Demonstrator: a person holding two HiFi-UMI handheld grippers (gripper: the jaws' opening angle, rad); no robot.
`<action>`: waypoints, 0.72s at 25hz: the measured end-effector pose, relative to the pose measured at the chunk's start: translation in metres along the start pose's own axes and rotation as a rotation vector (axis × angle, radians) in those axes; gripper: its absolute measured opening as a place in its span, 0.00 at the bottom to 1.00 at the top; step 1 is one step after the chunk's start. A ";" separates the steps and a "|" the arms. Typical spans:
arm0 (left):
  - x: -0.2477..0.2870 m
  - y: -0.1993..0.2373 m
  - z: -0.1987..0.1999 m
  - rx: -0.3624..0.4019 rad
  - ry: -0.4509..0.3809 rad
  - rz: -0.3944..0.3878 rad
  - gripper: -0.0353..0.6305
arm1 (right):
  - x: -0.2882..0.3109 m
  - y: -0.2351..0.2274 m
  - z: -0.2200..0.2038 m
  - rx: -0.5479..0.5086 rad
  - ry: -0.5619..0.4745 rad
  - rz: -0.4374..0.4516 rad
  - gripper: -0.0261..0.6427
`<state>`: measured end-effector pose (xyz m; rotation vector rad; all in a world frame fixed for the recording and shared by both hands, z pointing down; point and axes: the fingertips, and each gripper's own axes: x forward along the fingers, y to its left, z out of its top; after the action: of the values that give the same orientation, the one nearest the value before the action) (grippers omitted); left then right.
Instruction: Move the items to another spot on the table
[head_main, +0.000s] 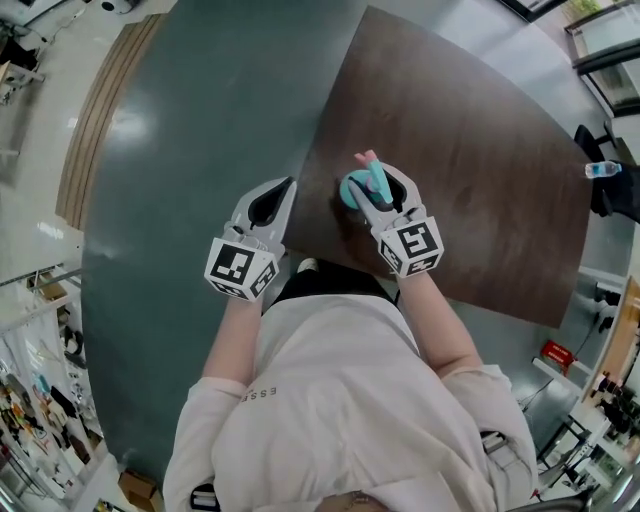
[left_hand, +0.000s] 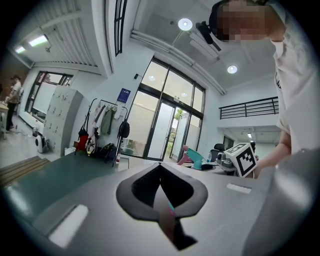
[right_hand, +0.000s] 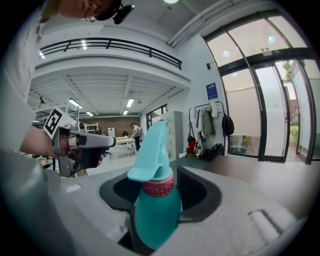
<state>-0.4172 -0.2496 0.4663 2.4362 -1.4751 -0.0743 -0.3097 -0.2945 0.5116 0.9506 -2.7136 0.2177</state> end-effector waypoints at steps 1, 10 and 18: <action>-0.003 -0.005 0.003 0.001 0.001 -0.016 0.08 | -0.006 0.002 0.006 0.001 -0.006 -0.013 0.33; 0.005 -0.064 0.007 0.027 0.003 -0.183 0.08 | -0.082 -0.002 0.021 0.073 -0.066 -0.148 0.33; 0.021 -0.132 0.000 0.076 0.025 -0.310 0.08 | -0.163 -0.021 0.008 0.101 -0.105 -0.287 0.33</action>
<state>-0.2935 -0.2108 0.4328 2.6974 -1.0971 -0.0535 -0.1753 -0.2159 0.4583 1.4008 -2.6366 0.2567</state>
